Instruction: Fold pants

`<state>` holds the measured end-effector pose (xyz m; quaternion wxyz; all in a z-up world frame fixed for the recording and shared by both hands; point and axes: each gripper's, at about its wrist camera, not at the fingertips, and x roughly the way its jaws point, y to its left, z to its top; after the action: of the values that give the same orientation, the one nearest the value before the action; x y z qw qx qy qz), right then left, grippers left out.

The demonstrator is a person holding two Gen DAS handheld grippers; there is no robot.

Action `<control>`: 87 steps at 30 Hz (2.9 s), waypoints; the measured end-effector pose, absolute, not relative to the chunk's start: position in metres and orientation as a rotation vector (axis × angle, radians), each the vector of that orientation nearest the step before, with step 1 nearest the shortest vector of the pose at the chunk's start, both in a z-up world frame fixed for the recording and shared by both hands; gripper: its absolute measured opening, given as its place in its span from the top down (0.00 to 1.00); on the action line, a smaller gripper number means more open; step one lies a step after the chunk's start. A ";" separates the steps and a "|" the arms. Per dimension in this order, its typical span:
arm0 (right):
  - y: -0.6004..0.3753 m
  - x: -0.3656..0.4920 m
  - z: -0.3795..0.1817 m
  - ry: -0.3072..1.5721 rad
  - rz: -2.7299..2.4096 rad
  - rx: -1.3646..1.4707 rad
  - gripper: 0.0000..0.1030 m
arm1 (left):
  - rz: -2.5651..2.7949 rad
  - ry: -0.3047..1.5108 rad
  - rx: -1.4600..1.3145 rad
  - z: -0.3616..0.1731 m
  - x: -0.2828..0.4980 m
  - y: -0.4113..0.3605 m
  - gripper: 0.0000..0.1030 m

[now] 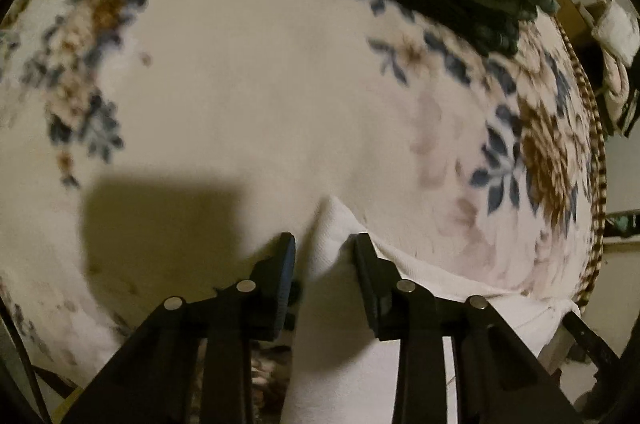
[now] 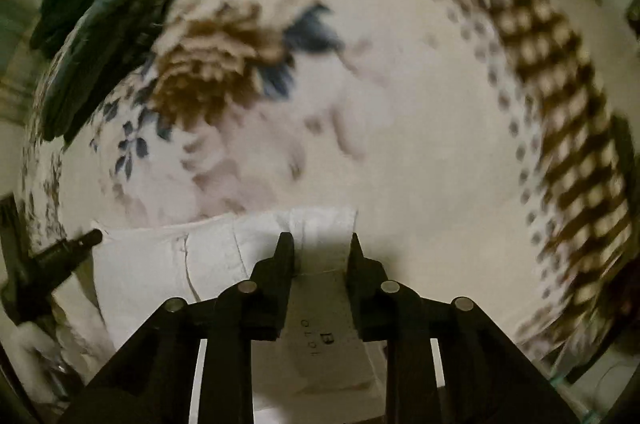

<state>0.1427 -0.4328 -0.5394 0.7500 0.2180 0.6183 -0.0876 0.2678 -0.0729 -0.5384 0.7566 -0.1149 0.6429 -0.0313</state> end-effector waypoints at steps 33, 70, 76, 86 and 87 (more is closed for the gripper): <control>-0.477 0.094 -0.568 1.414 -0.179 0.844 0.16 | -0.079 1.465 -0.336 -0.552 0.246 -0.072 0.29; -0.367 0.016 -0.647 1.198 0.064 1.375 0.07 | -0.336 1.586 -0.539 -0.591 0.168 -0.074 0.25; -0.358 0.010 -0.638 1.206 -0.008 1.311 0.57 | -0.383 1.528 -0.474 -0.564 0.164 -0.085 0.73; -0.355 0.025 -0.542 1.134 0.032 1.180 0.61 | -0.409 1.417 -0.450 -0.461 0.171 -0.085 0.77; -0.363 0.028 -0.528 1.124 0.049 1.176 0.61 | -0.408 1.408 -0.455 -0.449 0.173 -0.084 0.77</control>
<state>0.0283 -0.3632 -0.5283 0.6866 0.5254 0.5021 0.0220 0.1727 -0.0836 -0.4487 0.7198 -0.2058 0.6368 -0.1846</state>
